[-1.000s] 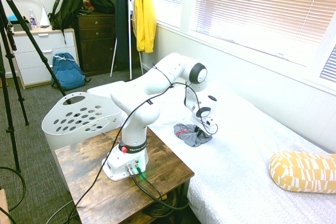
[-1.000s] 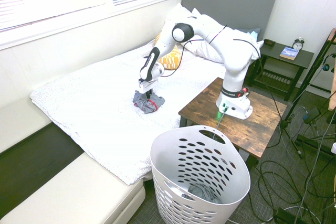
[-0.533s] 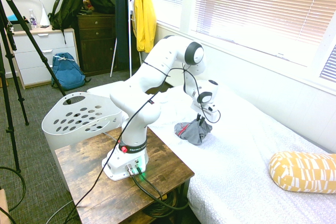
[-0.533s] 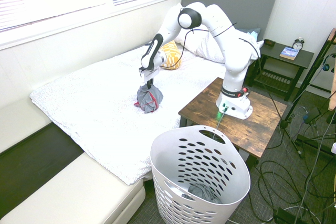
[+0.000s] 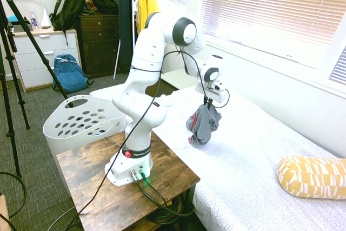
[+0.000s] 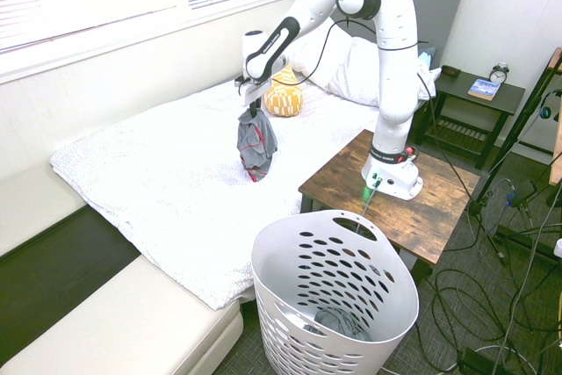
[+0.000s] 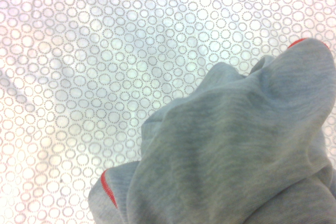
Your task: Put my clothes in the laundry bag
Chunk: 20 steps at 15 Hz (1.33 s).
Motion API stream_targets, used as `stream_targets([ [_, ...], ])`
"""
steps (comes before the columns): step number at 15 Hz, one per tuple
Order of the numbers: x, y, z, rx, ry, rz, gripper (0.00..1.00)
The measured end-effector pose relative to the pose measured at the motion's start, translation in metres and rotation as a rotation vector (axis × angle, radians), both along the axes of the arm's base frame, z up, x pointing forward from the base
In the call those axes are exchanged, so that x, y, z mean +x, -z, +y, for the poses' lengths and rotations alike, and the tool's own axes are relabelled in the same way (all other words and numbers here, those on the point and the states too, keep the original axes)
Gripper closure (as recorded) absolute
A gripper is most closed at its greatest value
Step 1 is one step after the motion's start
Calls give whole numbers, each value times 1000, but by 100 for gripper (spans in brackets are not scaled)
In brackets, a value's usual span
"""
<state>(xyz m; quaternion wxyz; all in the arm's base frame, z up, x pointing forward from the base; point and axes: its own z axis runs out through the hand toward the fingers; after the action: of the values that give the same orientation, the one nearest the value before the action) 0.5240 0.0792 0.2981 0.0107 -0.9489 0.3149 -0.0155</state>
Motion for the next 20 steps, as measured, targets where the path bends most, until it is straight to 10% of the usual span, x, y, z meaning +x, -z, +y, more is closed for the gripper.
stream_targets([
  [11, -160, -166, 24, -10, -103, -9, 100],
  [20, -366, -144, 274, -34, -518, 38, 100],
])
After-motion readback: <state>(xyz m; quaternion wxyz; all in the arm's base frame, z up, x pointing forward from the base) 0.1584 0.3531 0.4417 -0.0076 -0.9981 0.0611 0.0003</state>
